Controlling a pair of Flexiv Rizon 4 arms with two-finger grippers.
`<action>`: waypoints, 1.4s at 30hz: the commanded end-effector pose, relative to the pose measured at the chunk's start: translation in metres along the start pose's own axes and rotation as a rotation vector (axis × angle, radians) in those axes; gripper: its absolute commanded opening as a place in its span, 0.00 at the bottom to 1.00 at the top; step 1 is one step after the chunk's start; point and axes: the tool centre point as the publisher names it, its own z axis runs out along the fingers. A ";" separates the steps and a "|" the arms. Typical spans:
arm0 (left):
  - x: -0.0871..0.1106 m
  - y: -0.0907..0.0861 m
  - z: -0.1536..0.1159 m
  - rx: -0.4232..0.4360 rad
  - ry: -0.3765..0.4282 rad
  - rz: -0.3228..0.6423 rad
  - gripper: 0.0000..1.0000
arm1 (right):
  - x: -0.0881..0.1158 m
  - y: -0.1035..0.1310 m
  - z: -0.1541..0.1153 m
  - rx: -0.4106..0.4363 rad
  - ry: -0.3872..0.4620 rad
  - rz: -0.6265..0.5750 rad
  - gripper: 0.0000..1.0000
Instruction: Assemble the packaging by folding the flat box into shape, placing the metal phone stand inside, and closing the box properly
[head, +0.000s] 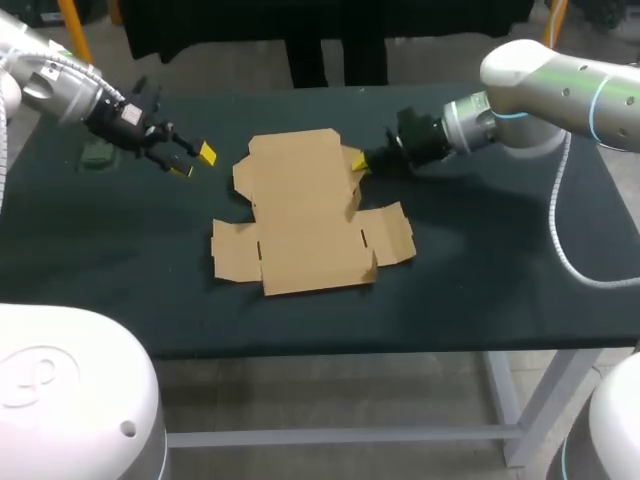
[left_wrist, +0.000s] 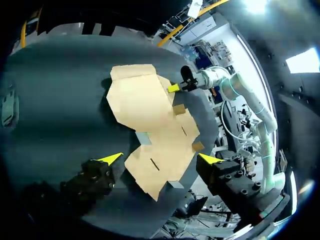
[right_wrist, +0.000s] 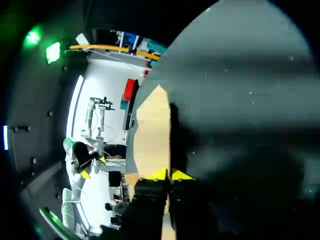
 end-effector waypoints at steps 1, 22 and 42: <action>-0.005 -0.005 0.001 -0.022 0.024 0.008 1.00 | 0.004 -0.007 -0.006 -0.025 0.007 -0.019 0.00; -0.003 -0.011 0.005 0.020 0.122 0.165 1.00 | 0.039 -0.016 -0.027 -0.070 0.108 -0.116 0.00; -0.015 -0.014 0.012 0.137 0.169 0.340 1.00 | 0.058 -0.021 -0.039 -0.135 0.149 -0.206 0.00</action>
